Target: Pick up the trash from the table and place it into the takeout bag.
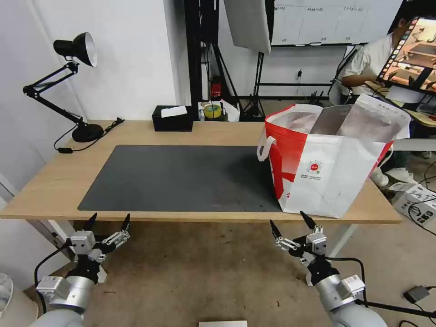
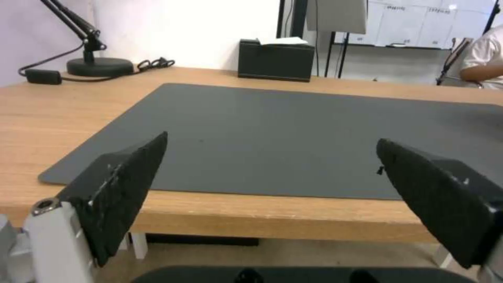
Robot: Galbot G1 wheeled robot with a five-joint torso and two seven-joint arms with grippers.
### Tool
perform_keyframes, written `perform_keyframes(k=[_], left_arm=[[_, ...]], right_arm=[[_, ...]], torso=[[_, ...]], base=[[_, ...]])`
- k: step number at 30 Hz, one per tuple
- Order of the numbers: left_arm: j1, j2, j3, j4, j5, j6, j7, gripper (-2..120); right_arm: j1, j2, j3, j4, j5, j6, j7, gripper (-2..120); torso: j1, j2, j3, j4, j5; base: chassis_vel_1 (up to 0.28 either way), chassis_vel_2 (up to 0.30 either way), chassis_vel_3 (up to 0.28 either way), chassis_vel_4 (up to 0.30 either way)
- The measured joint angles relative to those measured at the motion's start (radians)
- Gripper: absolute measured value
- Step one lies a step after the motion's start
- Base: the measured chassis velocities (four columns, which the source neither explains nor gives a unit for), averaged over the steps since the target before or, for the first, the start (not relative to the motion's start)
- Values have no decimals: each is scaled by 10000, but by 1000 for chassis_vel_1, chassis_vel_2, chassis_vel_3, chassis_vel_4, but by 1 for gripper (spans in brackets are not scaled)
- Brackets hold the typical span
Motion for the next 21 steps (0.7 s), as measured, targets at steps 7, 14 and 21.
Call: perform_keyframes(k=[7,14,21], left_arm=[[-4,4,4,1,-3,5,0,100],[-8,7,8,1,-8,10,-3,100],[-13,10,8,1,-13,14,-5,100]], right_arm=[[1,0,0,0,0,0,0,100],[0,0,0,0,0,0,0,100],[0,0,0,0,0,0,0,100]], torso=[[0,0,0,0,0],[0,0,0,0,0],[0,0,0,0,0]], base=[[0,0,0,0],[0,0,0,0],[0,0,0,0]])
